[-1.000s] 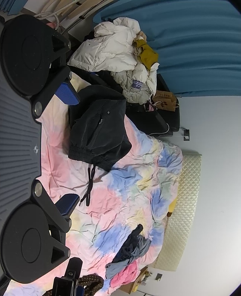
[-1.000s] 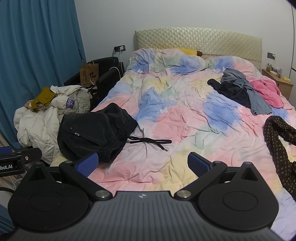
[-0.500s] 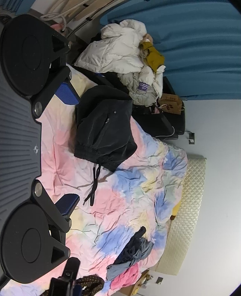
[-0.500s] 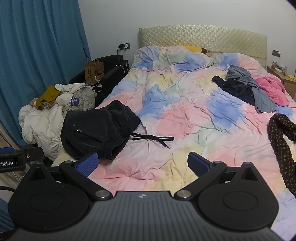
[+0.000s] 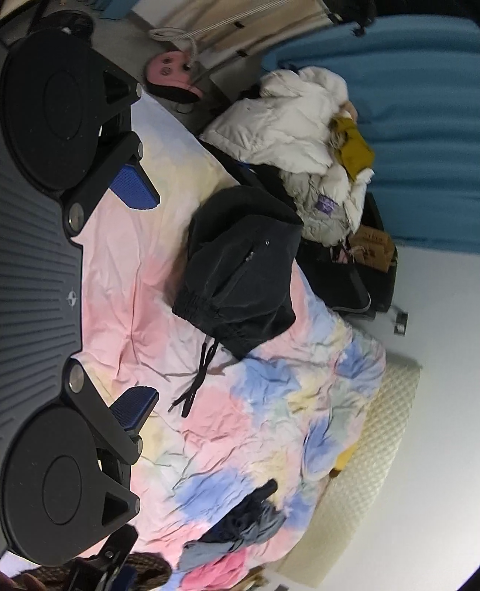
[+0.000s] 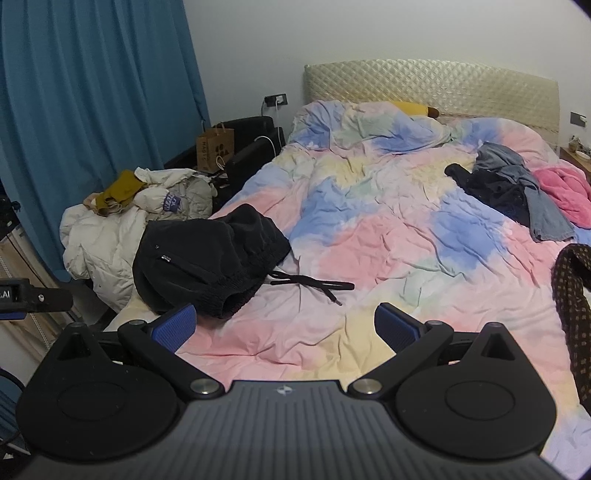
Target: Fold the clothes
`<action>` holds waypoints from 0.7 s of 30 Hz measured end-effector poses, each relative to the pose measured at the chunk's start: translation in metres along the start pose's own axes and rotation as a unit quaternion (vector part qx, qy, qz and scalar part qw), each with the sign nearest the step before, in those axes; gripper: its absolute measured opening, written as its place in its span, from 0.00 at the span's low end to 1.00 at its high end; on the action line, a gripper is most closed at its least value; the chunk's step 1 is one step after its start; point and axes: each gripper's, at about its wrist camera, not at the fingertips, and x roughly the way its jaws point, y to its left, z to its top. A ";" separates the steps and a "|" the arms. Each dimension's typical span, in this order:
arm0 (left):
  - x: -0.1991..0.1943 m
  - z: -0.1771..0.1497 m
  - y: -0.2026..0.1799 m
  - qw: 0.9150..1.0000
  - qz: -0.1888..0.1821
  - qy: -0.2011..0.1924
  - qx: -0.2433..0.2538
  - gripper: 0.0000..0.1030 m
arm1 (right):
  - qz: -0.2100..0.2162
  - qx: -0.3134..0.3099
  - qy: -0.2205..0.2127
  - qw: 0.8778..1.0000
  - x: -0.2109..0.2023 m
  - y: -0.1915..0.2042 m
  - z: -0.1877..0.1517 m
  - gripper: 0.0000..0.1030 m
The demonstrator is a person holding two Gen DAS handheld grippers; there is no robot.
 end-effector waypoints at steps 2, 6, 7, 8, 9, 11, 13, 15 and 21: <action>0.003 0.000 0.001 1.000 0.003 0.006 -0.015 1.00 | 0.005 0.001 -0.003 1.000 0.000 -0.006 -0.001 1.00; 0.017 0.001 0.007 0.998 -0.015 0.028 -0.060 1.00 | 0.014 0.006 -0.003 1.000 0.002 -0.016 -0.002 1.00; 0.022 0.002 0.008 0.997 -0.021 0.033 -0.070 1.00 | 0.017 0.008 -0.003 1.000 0.003 -0.018 -0.002 1.00; 0.027 0.002 0.009 0.996 -0.028 0.033 -0.078 0.98 | 0.019 0.011 -0.003 1.000 0.004 -0.020 -0.002 1.00; 0.031 0.002 0.011 0.995 -0.033 0.027 -0.085 0.98 | 0.021 0.012 -0.004 1.000 0.005 -0.021 -0.002 1.00; 0.043 0.006 0.015 0.994 -0.042 0.024 -0.100 0.98 | 0.022 0.012 -0.003 1.000 0.008 -0.023 -0.002 1.00; 0.061 0.012 0.018 0.992 -0.055 0.032 -0.112 0.98 | 0.020 0.010 0.000 1.000 0.014 -0.022 0.000 1.00; 0.083 0.017 0.020 0.989 -0.064 0.040 -0.124 0.98 | 0.016 0.012 0.001 1.000 0.017 -0.023 0.002 1.00; 0.180 0.035 0.027 0.976 -0.099 0.086 -0.175 0.97 | -0.011 0.007 0.013 1.000 0.040 -0.017 0.017 1.00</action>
